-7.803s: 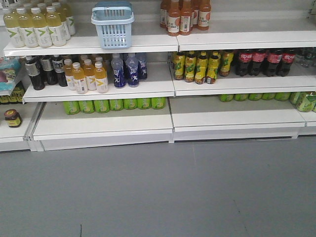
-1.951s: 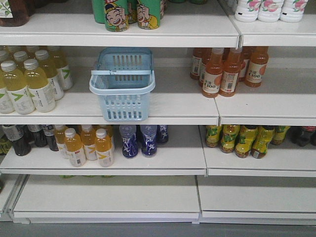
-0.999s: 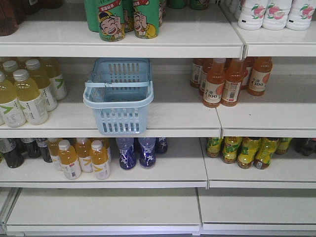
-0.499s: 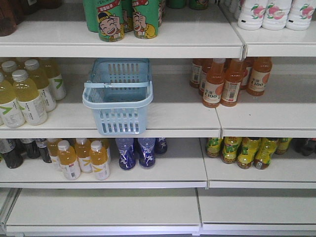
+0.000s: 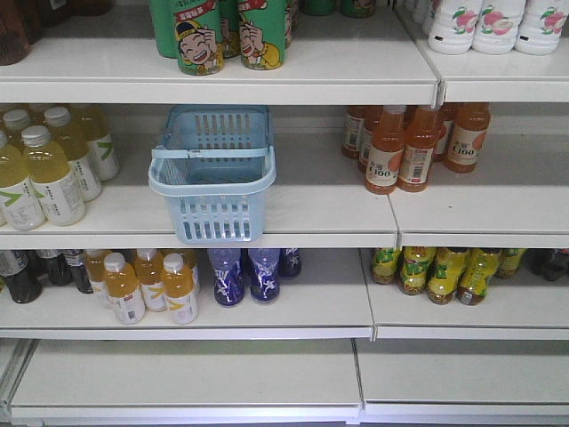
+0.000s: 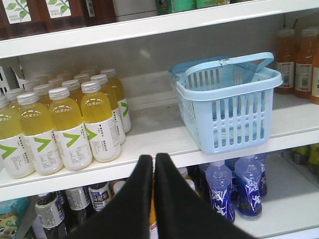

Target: Place coke in basket with both arms

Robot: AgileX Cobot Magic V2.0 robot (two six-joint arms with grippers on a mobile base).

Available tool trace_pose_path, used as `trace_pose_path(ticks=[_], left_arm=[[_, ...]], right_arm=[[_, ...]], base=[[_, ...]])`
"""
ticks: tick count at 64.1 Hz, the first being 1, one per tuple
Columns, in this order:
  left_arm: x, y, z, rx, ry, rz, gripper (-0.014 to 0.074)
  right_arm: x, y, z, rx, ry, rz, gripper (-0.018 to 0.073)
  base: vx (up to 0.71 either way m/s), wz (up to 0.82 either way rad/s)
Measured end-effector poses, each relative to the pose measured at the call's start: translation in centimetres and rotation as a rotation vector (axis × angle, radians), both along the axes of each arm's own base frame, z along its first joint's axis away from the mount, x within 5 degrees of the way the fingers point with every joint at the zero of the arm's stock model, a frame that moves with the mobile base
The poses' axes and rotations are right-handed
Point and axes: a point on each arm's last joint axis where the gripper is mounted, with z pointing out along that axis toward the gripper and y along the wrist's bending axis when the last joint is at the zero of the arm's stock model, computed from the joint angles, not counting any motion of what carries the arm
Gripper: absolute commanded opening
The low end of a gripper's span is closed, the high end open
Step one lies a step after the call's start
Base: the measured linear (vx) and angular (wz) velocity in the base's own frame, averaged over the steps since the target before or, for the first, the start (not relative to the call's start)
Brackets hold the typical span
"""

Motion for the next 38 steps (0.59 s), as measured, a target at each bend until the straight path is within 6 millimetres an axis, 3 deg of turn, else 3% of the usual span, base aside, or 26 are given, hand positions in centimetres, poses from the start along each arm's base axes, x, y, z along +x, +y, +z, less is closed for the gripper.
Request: trace_pose_path(ticks=[13,21,32,38], left_arm=[[-0.1,0.0,1.2,-0.055,-0.074,0.004,-0.0006],[-0.1,0.0,4.3,-0.118,-0.076,-0.002,-0.0006],[2.2,-0.1,8.1,-0.114,-0.001,0.003,-0.0006],[4.1,-0.2,8.4,-0.109,0.099,0.008,-0.0006]], right_arm=[[0.0,0.0,0.0,0.000,0.000,0.000,-0.0009],[0.0,0.0,0.0,0.000,0.000,0.000,-0.0009],[0.0,0.0,0.0,0.000,0.000,0.000,-0.0009],[0.0,0.0,0.0,0.000,0.000,0.000,-0.0009]], base=[[0.00,0.00],[0.00,0.00],[0.00,0.00],[0.00,0.00]])
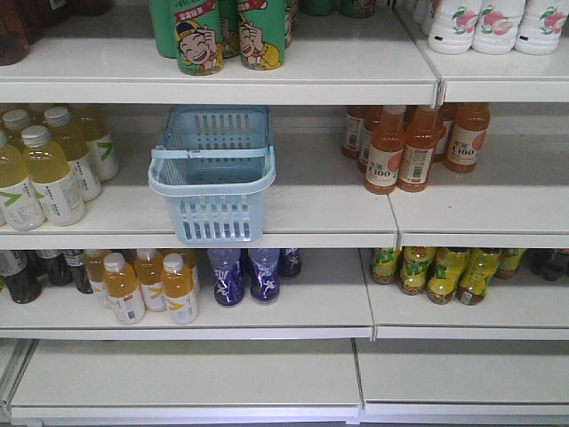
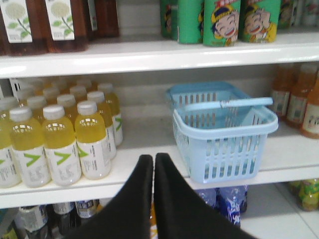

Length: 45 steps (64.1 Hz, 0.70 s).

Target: Place coke in basket with both arms

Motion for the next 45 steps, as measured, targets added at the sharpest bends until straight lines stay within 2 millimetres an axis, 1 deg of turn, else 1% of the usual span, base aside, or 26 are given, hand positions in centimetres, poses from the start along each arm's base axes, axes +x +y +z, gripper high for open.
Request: trace_pose_path(ticks=[11,16,24,32,38,45], left_arm=[[2.1,-0.1,-1.4,-0.001,0.143,0.001,-0.0005],[2.5,-0.1,-2.0,0.000,0.197,0.000,0.0000],[2.8,-0.1,-2.2,0.000,0.215,0.000,0.0026],[2.9,-0.1,-1.6,-0.001,0.196,0.000,0.0104],[3.1,-0.1,-0.8,-0.004,0.173,0.001,0.0191],[3.2,-0.1,0.0,-0.004,0.151,0.000,0.0313]], right_arm=[[0.0,0.0,0.0,0.000,0.000,0.000,-0.0009],[0.0,0.0,0.0,0.000,0.000,0.000,-0.0009],[0.0,0.0,0.0,0.000,0.000,0.000,-0.0009],[0.0,0.0,0.0,0.000,0.000,0.000,-0.0009],[0.0,0.0,0.0,0.000,0.000,0.000,-0.0009],[0.0,0.0,0.0,0.000,0.000,0.000,-0.0009]], base=[[0.00,0.00],[0.00,0.00],[0.00,0.00],[0.00,0.00],[0.00,0.00],[0.00,0.00]])
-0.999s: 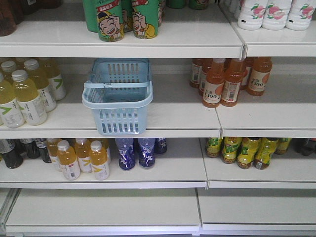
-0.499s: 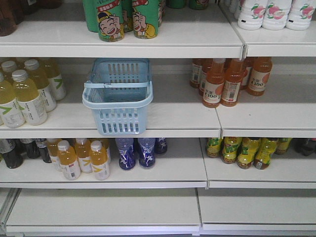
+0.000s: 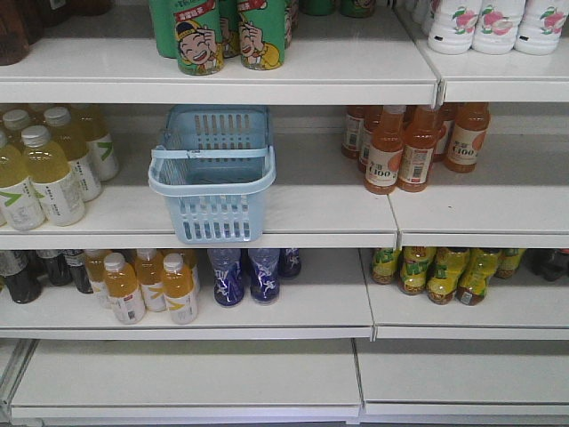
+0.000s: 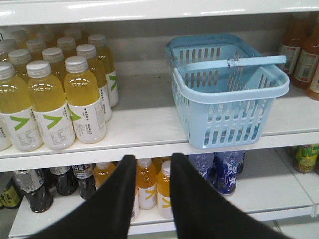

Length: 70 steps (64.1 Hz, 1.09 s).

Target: Place coke in basket with both arms

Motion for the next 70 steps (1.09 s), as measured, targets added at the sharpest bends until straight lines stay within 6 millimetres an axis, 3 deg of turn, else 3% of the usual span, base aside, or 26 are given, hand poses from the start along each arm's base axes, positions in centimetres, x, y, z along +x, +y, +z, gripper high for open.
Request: trace_pose_path(ticks=[12,28,46,55,70], left_arm=[[0.0,0.0,0.4,-0.002,-0.011,0.000,0.0491],[0.1,-0.1,0.5,-0.105,-0.020,0.016,0.0502],[0.5,-0.2,1.5,-0.627,-0.091,0.122,0.0502],[2.1,-1.1,1.8,-0.770,-0.015,0.118,0.0502],[7.4,-3.4,2.4,-0.922,0.134,0.134,0.0502]], right_arm=[[0.0,0.0,0.0,0.000,0.000,0.000,-0.0009],[0.0,0.0,0.0,0.000,0.000,0.000,-0.0009],[0.0,0.0,0.0,0.000,0.000,0.000,-0.0009],[0.0,0.0,0.0,0.000,0.000,0.000,-0.0009],[0.0,0.0,0.0,0.000,0.000,0.000,-0.0009]], base=[[0.00,0.00],[0.00,0.00],[0.00,0.00],[0.00,0.00],[0.00,0.00]])
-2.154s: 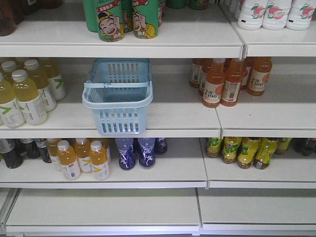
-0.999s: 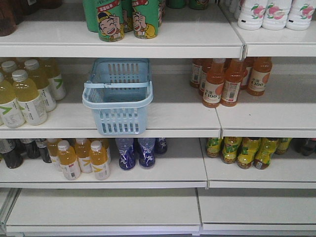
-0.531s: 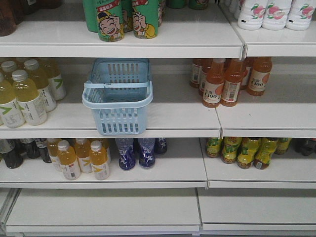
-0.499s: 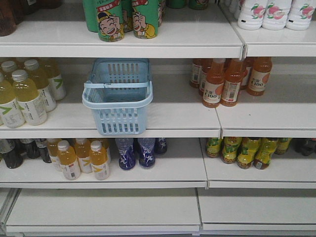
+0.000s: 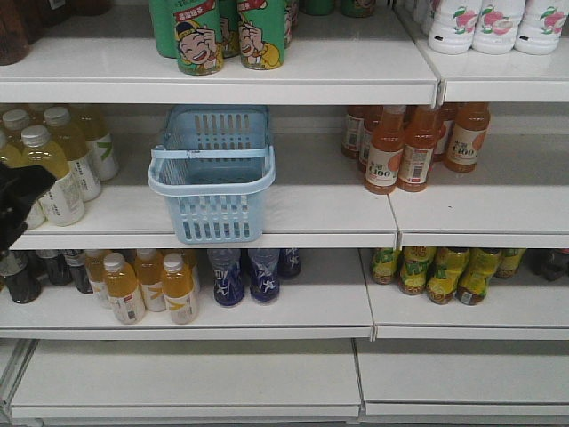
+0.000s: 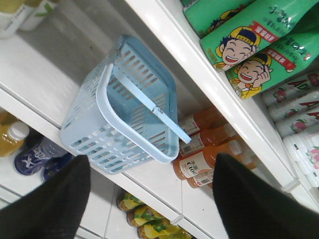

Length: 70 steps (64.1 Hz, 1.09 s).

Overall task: Place coke in basket with both arms
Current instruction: 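Reach the left gripper toward the blue basket's handle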

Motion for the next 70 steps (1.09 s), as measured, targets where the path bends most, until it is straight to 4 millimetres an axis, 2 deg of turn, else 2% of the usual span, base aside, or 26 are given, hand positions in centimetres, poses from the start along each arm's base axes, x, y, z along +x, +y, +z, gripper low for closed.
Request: trace_pose_path(ticks=[18,34,52,70], left_arm=[[8.0,-3.7,-0.1,-0.049,0.100,-0.047,0.0502],[13.6,-5.8,-1.8,-0.076,0.167,-0.054,0.0502],[17.2,-7.2,-3.9,-0.137,0.247,-0.064,0.0502],[19.8,-8.0,-4.7,-0.201,0.261,-0.043,0.0502]], right_arm=[[0.0,0.0,0.0,0.000,0.000,0.000,-0.0009],[0.0,0.0,0.0,0.000,0.000,0.000,-0.0009],[0.0,0.0,0.0,0.000,0.000,0.000,-0.0009],[0.0,0.0,0.0,0.000,0.000,0.000,-0.0009]], base=[[0.00,0.00],[0.00,0.00],[0.00,0.00],[0.00,0.00]])
